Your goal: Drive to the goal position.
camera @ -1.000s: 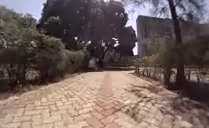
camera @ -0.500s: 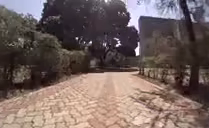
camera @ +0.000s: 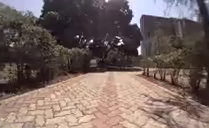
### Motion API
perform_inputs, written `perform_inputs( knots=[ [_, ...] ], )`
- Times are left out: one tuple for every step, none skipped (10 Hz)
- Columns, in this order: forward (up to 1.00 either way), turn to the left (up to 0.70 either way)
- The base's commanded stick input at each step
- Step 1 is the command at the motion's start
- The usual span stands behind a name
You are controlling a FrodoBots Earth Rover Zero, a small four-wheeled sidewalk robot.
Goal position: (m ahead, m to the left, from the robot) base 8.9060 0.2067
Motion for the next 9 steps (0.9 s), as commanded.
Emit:
perform_inputs(
  knots=[
    [1.00, 0.00],
    [1.00, 0.00],
    [1.00, 0.00],
    [1.00, 0.00],
    [1.00, 0.00],
    [1.00, 0.00],
    [1.00, 0.00],
    [1.00, 0.00],
    [1.00, 0.00]
  ],
)
